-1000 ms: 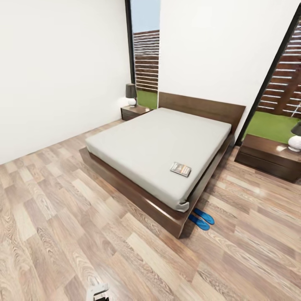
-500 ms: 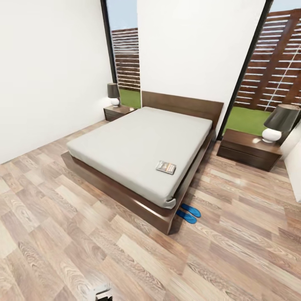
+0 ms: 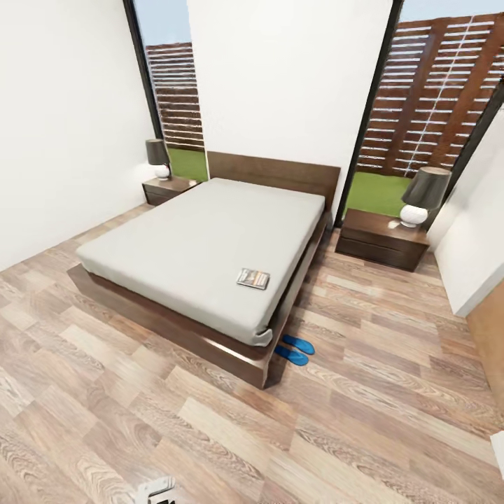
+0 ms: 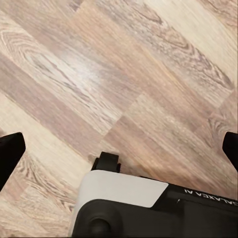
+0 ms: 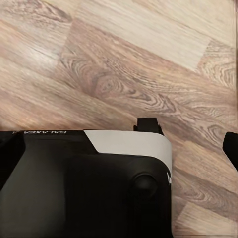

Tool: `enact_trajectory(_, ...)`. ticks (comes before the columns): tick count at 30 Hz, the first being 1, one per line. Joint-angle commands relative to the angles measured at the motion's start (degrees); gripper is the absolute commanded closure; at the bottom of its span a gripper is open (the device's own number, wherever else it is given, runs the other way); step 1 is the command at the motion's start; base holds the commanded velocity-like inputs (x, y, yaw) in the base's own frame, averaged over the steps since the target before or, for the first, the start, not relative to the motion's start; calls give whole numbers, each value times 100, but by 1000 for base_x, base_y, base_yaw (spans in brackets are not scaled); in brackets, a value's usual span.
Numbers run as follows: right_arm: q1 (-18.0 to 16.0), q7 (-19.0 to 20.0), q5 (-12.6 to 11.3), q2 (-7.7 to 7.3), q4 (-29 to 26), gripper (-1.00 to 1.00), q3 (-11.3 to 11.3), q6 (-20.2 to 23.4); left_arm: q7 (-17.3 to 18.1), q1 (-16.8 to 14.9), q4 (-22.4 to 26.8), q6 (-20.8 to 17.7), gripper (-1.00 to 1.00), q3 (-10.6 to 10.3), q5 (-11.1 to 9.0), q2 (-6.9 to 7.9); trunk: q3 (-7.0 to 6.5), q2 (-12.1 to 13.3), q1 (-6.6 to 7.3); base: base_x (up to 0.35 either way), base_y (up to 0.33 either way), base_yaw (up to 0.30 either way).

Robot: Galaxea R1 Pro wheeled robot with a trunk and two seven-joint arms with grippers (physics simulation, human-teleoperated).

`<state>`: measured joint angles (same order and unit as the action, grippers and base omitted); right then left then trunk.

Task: In the bedroom, move the book from the bed onto either nightstand, and place the two sandals side by side next to the bed.

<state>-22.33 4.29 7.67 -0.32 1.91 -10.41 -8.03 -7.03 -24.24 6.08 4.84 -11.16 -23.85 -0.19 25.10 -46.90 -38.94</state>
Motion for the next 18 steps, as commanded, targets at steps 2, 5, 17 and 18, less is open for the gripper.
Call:
enact_trajectory(2,-9,10,58,-3,20,-100,-50,-35,-188,-2,-1,-10,-100,-60,-39,18,-22,77,44,0,0,-260)
enact_trajectory(5,-9,10,62,-3,20,-100,-49,-37,-288,-2,-1,-29,-100,-76,-22,39,-45,157,88,0,0,-260)
enact_trajectory(17,-9,-3,86,1,20,-100,2,11,423,2,5,41,-100,-119,22,231,-26,157,88,0,0,-91)
enact_trajectory(18,-10,8,86,-3,16,-100,-1,48,594,-2,39,11,-100,-122,36,204,-26,157,88,0,0,-5)
